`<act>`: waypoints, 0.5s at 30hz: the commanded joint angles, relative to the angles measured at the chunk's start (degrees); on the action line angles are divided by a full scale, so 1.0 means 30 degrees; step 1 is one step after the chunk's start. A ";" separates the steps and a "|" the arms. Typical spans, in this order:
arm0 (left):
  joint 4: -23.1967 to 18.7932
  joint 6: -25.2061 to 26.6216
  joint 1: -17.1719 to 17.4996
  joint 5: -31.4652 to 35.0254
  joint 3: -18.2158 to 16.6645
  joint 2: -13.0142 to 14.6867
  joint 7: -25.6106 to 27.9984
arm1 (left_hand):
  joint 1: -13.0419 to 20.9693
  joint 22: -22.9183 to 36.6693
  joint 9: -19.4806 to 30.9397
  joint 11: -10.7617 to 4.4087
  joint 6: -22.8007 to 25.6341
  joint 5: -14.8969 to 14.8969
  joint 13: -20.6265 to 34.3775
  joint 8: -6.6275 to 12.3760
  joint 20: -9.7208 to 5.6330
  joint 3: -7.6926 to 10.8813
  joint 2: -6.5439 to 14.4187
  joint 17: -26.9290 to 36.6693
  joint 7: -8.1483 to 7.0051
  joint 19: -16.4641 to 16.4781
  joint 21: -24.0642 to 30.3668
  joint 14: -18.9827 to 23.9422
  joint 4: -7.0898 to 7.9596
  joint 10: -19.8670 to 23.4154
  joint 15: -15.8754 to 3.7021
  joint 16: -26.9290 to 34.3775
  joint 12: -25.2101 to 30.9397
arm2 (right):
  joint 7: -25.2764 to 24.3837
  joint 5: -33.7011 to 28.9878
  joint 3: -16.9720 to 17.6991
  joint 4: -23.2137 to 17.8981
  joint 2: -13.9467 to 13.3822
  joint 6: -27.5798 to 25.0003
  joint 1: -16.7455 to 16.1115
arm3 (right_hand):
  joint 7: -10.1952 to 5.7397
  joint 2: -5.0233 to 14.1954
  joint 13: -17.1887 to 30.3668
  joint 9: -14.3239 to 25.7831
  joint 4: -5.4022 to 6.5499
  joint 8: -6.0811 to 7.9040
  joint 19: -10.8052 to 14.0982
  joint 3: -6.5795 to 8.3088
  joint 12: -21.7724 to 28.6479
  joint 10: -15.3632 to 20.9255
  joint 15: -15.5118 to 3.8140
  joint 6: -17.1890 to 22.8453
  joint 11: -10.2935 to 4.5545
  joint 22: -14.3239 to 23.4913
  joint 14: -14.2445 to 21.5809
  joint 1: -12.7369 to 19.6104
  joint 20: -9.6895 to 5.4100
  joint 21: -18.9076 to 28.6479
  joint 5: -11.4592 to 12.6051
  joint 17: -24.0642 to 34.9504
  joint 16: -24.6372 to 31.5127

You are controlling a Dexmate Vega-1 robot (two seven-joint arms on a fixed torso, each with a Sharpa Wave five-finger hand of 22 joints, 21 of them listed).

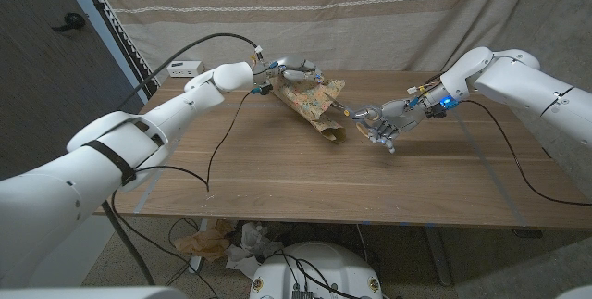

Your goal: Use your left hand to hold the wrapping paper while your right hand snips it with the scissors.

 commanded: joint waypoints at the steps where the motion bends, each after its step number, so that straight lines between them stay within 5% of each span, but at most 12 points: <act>1: -0.0006 0.0008 -0.0058 -0.0004 0.0000 -0.0082 -0.0283 | 0.0094 -0.0053 0.0005 -0.0004 0.1375 -0.0021 0.0018 0.0011 -0.1263 -0.0080 0.0068 0.0030 0.0087 -0.0130 0.0186 0.0100 0.0015 0.0168 -0.0211 0.0149 -0.0060 | 0.0120 0.0013 0.0034 -0.0080 -0.0052 0.0167 -0.0077 | 0.1252 0.0212 0.0047 0.0043 -0.0085 -0.0125 0.0134 -0.0022 0.0062 0.0495 -0.0624 0.1041 0.0379 0.0027 -0.0262 0.0056 -0.0022 -0.0004 0.0077 0.0021 0.0128; 8: -0.0517 0.0175 -0.0038 0.0191 0.0018 0.0112 -0.0365 | 0.0095 -0.0184 0.0034 0.0007 0.1420 -0.0040 0.0139 -0.0011 -0.1177 -0.0073 0.0027 0.0089 0.0086 -0.0156 0.0302 0.0186 0.0001 0.0230 -0.0212 0.0268 0.0007 | 0.0244 0.0112 0.0090 -0.0274 -0.0151 0.0163 -0.0157 | 0.1251 0.0215 -0.0005 0.0029 -0.0081 -0.0159 0.0133 -0.0036 0.0066 0.0497 -0.0674 0.1102 0.0319 0.0024 -0.0255 0.0036 -0.0013 -0.0005 0.0072 0.0002 0.0147; 15: 0.0588 -0.0614 -0.0437 0.0037 0.0149 -0.0267 -0.0784 | 0.0090 -0.0262 0.0025 -0.0001 0.1417 -0.0047 0.0001 -0.0054 -0.1261 -0.0054 0.0051 -0.0063 0.0086 -0.0210 0.0379 0.0023 0.0017 0.0132 -0.0212 0.0143 -0.0160 | 0.0206 0.0039 -0.0028 -0.0458 -0.0148 -0.0160 -0.0168 | 0.1278 0.0229 0.0030 0.0037 -0.0088 -0.0200 0.0128 -0.0036 0.0109 0.0472 -0.0635 0.1097 0.0359 -0.0038 -0.0274 0.0042 -0.0034 -0.0052 0.0072 -0.0035 0.0147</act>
